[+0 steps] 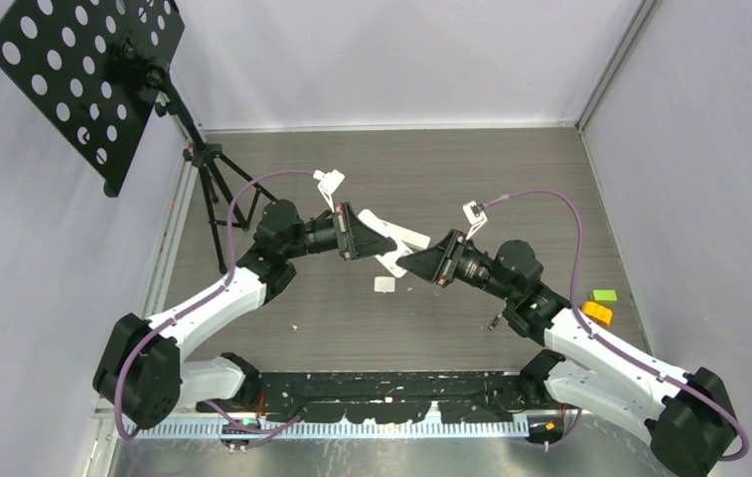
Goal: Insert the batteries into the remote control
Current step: Adjust the remote control, then pick up the battery from the center of the board.
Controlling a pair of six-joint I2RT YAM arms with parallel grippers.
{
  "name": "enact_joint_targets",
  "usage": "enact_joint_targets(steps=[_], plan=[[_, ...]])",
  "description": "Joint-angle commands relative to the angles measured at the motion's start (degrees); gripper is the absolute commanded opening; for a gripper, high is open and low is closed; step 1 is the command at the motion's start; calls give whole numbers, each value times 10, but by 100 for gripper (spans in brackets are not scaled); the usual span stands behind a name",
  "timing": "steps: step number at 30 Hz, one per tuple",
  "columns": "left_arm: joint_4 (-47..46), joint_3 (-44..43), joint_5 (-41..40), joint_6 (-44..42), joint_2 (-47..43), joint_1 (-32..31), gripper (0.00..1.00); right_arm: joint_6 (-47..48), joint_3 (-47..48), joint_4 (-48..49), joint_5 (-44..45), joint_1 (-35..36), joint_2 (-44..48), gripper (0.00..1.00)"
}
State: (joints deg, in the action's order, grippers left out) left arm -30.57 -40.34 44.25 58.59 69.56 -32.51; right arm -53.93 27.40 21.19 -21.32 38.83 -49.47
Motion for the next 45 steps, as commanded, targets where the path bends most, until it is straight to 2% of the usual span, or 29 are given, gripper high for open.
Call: enact_joint_targets(steps=[1,5,7,11,15,17,19,20,21,24,26,29,32,34,38,41,45], plan=[[-44,-28,37,39,-17,-1,12,-8,-6,86,16,2,21,28],[-3,-44,60,24,-29,-1,32,2,-1,66,29,2,30,11],[44,-55,66,-1,-41,0,37,16,13,29,30,2,33,7],[104,-75,82,-29,-56,6,39,47,32,-44,30,2,44,7],[116,-84,104,-28,-55,9,39,58,37,-68,25,2,52,7],[115,-85,109,-28,-52,9,30,61,43,-78,17,2,48,7],[112,-83,110,-29,-48,9,6,64,51,-94,18,2,43,8],[109,-82,109,-31,-47,9,0,66,57,-107,21,2,41,10],[110,-81,106,-39,-48,9,0,69,60,-121,27,1,40,15],[147,-78,68,-79,-58,9,0,82,74,-168,59,1,45,50],[195,-75,20,-122,-72,9,0,95,86,-204,84,1,53,65],[240,-60,-85,-172,-98,9,0,101,94,-271,121,1,67,72],[252,-32,-177,-192,-124,9,0,83,97,-335,188,1,71,73],[252,-13,-222,-194,-137,9,0,50,110,-411,286,1,61,71],[243,13,-266,-193,-158,9,0,-78,154,-655,501,-3,-1,59],[237,19,-272,-193,-159,9,0,-144,158,-728,553,-9,-50,51],[233,19,-264,-192,-147,9,0,-194,134,-738,551,-11,-81,47]])
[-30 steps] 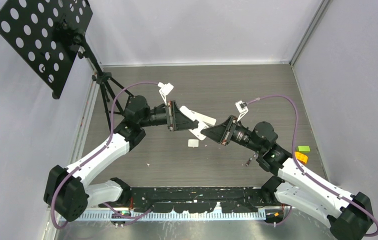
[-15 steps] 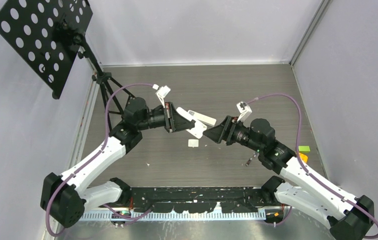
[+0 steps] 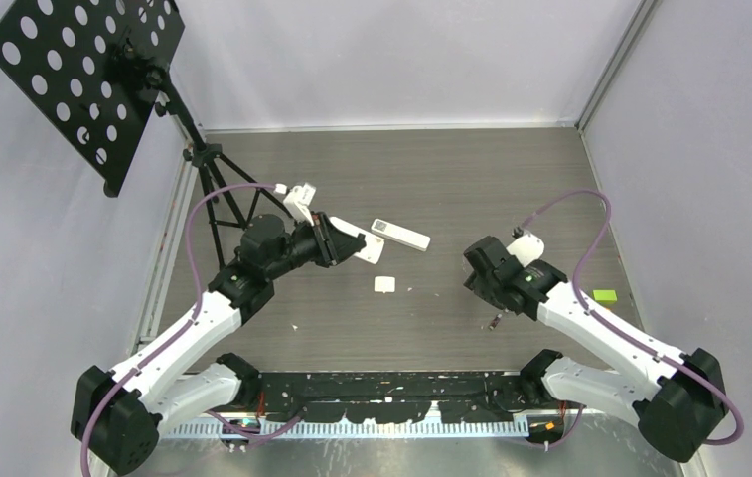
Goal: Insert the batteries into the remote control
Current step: Pick up the battery from the center of the board.
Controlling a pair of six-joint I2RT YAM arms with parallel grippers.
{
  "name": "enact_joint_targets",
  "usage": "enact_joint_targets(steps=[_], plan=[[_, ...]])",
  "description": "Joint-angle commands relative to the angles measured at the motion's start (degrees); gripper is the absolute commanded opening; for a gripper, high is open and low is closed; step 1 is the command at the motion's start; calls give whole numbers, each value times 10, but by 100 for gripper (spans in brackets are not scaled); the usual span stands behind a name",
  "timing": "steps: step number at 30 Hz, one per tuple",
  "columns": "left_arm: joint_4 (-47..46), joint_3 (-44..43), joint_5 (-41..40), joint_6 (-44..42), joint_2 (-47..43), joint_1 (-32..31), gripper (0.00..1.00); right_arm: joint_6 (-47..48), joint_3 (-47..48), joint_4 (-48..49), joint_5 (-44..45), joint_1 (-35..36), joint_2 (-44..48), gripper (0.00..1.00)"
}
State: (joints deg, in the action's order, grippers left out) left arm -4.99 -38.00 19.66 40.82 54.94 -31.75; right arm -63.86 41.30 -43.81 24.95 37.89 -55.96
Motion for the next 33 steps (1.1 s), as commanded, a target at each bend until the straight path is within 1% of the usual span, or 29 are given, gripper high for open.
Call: enact_joint_targets(steps=[1,4,6,11,14,17,23,29,33], plan=[[-26,-3,-15,-14,2,1,0,-107,-12,-88,87,-2,-20,48],[-34,3,-12,-10,7,1,0,-148,-34,-89,84,-3,-32,58],[-36,4,-10,-12,8,1,0,-165,-43,-86,84,-4,-36,61],[-34,3,-9,-20,8,1,0,-183,-63,-82,78,-18,-59,63],[-38,5,-9,-19,7,1,0,-196,-76,-67,78,-22,-68,60],[-38,5,-10,-21,8,1,0,-198,-90,-43,68,-27,-73,54],[-38,3,-10,-21,10,1,0,-195,-88,-42,69,-30,-79,43],[-40,0,-9,-21,13,1,0,-189,-82,-35,51,-34,-95,42],[-36,0,-12,-22,8,1,0,-195,-76,-39,43,-36,-111,45]])
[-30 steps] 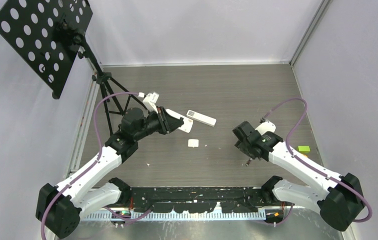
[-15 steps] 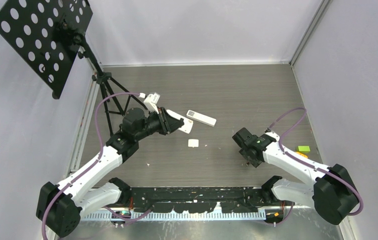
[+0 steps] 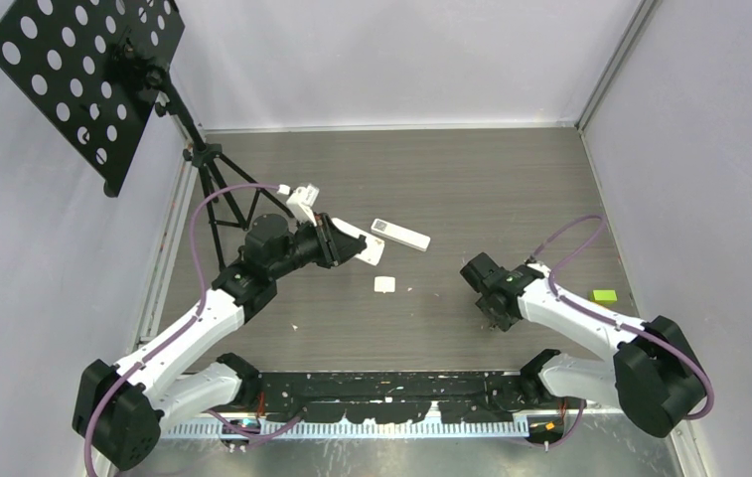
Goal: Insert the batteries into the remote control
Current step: Pick up the battery from the center of the board.
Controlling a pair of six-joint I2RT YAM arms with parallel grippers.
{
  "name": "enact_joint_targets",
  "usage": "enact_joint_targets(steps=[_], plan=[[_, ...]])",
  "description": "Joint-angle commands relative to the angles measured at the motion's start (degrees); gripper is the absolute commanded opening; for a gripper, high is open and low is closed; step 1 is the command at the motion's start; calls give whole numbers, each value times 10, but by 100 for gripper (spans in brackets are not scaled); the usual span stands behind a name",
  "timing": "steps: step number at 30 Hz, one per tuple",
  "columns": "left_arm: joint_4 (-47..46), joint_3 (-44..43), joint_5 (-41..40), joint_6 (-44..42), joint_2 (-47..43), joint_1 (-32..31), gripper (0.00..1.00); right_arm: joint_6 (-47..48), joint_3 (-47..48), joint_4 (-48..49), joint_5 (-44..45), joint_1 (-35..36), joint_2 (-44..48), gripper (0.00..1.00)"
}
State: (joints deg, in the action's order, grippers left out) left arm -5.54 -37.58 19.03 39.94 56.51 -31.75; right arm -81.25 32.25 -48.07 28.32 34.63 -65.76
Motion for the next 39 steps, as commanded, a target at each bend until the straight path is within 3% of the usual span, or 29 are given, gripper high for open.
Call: enact_joint_targets(steps=[1,6,10,16,25,33,39], plan=[[-31,-3,-7,-14,-9,2,0,-28,16,-1,8,-4,-18,46],[-21,-6,-15,-21,-19,1,0,-61,0,30,-41,-16,-47,50],[-10,-7,-27,-30,-28,2,0,-56,5,53,-50,-18,-61,34],[-14,-14,-26,-26,-15,2,0,-27,31,66,-46,-18,-82,2],[-119,9,-10,44,3,1,0,81,87,195,-50,-3,7,0],[-253,49,-15,185,10,1,0,209,205,319,-10,102,40,0],[-283,60,-27,255,11,1,0,263,254,388,7,148,31,0]])
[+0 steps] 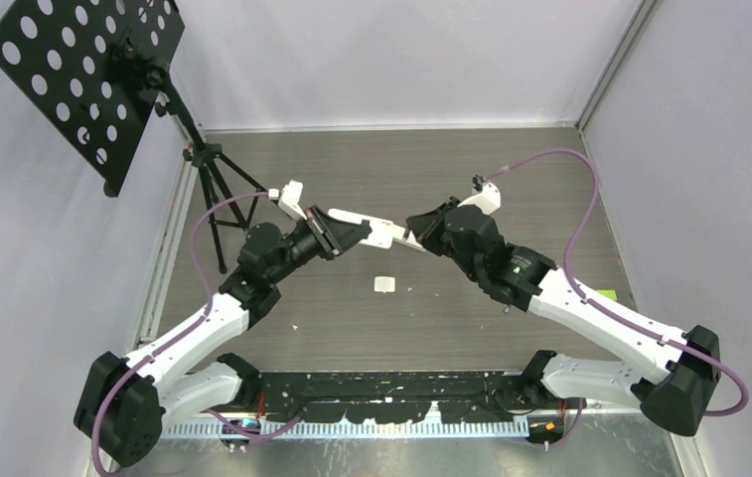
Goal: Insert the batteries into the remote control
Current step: Pick up the battery from the center of the board, then load the battery into the remote control.
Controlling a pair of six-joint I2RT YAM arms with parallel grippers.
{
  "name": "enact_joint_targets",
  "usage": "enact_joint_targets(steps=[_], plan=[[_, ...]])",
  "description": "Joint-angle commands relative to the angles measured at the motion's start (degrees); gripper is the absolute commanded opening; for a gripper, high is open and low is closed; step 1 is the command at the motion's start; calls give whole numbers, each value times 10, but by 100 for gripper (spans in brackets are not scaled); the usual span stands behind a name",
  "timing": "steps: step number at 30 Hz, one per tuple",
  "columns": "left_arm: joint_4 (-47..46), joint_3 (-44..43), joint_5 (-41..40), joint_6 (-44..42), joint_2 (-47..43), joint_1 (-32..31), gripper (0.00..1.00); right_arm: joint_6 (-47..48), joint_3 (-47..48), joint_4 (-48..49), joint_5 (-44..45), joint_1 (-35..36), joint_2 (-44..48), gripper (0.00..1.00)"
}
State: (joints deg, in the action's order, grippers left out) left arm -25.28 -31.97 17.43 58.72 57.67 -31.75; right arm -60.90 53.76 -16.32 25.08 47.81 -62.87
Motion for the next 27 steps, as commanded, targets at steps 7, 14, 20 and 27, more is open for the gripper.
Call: enact_joint_targets(steps=[7,14,20,27], plan=[[-96,12,-16,112,-6,1,0,127,84,91,35,47,-14,0],[-132,40,-51,185,-12,2,0,192,128,76,68,83,-76,0],[-151,65,-81,223,-42,2,0,221,148,72,125,100,-107,0],[-152,71,-95,248,-63,9,0,233,152,81,122,111,-127,0]])
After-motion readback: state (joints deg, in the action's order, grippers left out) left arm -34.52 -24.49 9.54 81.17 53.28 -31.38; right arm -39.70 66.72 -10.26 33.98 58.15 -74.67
